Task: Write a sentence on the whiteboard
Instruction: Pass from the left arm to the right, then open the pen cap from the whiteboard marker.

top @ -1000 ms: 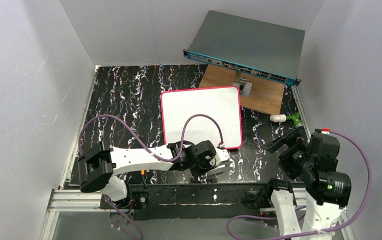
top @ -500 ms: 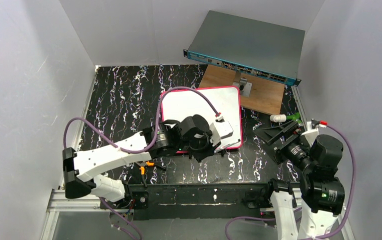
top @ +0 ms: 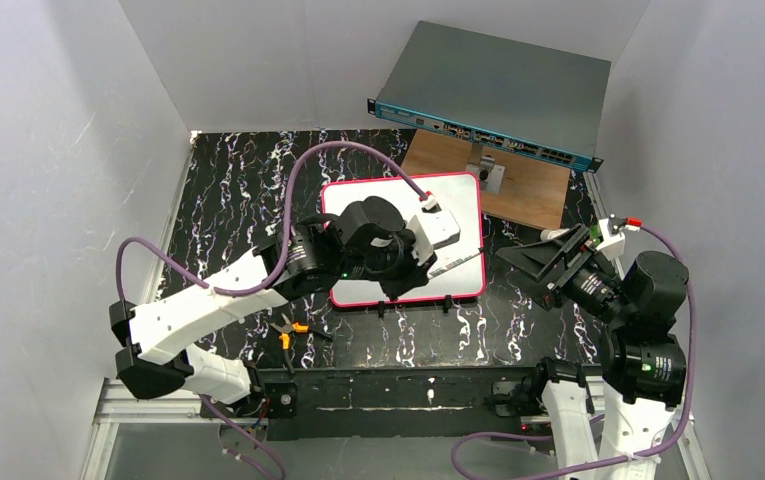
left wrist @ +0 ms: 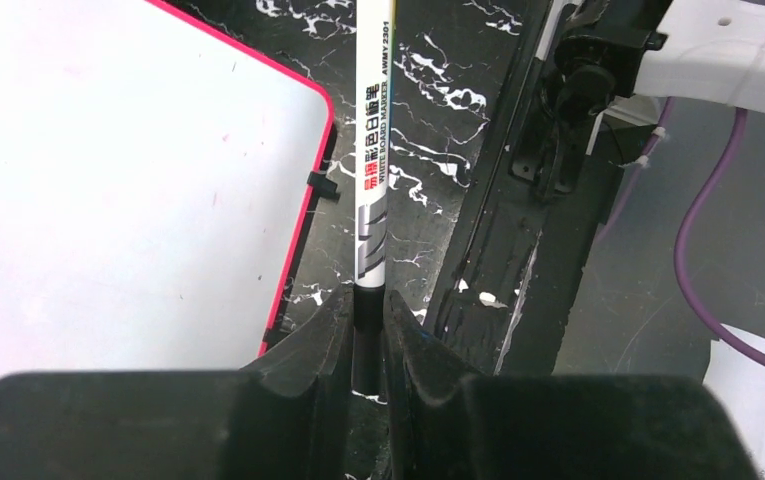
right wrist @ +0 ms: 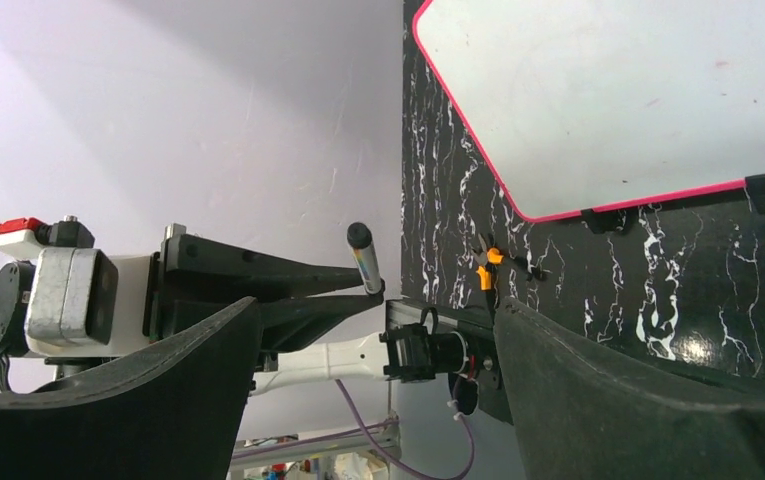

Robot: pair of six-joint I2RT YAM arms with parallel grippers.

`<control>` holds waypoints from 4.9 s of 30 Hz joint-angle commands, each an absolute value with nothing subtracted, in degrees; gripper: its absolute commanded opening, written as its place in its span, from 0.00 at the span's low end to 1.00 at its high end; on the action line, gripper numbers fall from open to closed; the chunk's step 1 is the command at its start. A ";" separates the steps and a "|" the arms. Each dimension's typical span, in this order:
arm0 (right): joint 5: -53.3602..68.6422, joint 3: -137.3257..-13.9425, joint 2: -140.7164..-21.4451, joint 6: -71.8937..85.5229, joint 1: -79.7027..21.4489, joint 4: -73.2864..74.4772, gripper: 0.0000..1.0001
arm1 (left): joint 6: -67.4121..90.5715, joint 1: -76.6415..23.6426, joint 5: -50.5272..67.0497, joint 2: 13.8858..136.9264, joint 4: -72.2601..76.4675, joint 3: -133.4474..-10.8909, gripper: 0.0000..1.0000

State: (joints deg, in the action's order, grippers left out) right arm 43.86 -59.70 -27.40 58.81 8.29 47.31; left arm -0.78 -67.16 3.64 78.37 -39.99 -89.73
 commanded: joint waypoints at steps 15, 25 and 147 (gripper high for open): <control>49.01 -64.73 -33.22 59.33 8.44 39.59 0.92 | -3.65 -66.84 8.85 84.02 -42.54 -101.87 0.00; 43.97 -81.15 -51.61 55.27 0.57 40.16 0.93 | -3.59 -63.09 8.55 89.40 -46.88 -113.53 0.00; 47.43 -82.13 -52.08 55.19 -25.30 30.35 0.01 | 7.21 -50.27 44.08 82.14 -47.36 -117.36 0.56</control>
State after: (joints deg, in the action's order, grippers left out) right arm 42.96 -77.56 -52.97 60.40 -24.95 26.11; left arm 7.25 -52.56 48.18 84.09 -45.87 -113.58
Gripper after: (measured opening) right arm 0.206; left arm 0.539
